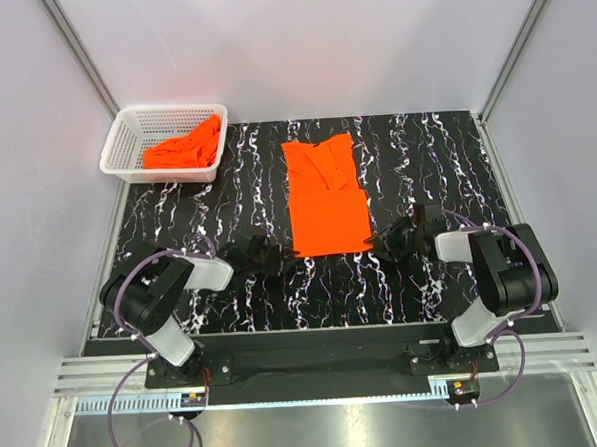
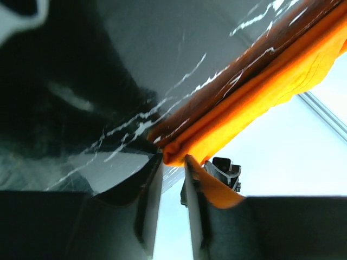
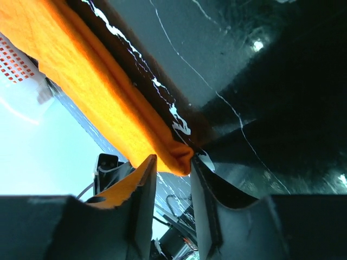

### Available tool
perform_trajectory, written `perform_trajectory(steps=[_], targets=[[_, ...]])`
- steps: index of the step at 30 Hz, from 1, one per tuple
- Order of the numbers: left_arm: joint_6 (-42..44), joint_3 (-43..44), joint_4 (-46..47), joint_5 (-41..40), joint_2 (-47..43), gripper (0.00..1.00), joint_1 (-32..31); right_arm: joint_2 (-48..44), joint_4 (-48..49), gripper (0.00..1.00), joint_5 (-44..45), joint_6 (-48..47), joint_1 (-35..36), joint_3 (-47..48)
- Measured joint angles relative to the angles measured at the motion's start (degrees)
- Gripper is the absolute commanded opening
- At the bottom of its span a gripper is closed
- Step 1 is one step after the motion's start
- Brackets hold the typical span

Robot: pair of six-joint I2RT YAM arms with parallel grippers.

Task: Fold and stack the t-shirts
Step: Fold the tshirt

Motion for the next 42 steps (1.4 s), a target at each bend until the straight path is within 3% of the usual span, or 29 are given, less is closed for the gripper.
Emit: perform_trajectory(steps=[2,3,5,7,15,24,33,42], targets=[[0.2,0.0,0.6,0.1,0.5,0.19,0.4,0.6,0.3,0.33,-0.1,0.2,0.0,0.2],[0.4,0.0,0.8,0.1,0.7,0.11,0.6,0.9,0.4,0.29,-0.2,0.3,0.0,0.2],[0.7,0.0,1.2,0.3,1.0,0.00,1.0,1.3,0.5,0.14,-0.2,0.3,0.0,0.3],[1.4,0.1,1.6,0.6,1.1,0.00,1.3,2.0,0.5,0.00,-0.2,0.4,0.0,0.4],[5.7,-0.2,-5.2,0.8,-3.4,0.00,1.0,-1.7,-7.8,0.00,0.2,-3.2,0.2,1.0],[6.2,-7.1,-19.4,-0.2,-25.0,0.00,-5.0,-18.1,-25.9,0.00,1.4,-7.9,5.8,0.9],[-0.3,-10.3,-32.6,-5.6,-44.8,0.00,-18.4,-38.8,-38.5,0.00,4.5,-2.7,15.5,-0.6],[-3.3,-11.0,-41.6,-11.4,-55.4,0.00,-31.1,-55.2,-53.1,0.00,5.7,2.4,19.9,-1.9]])
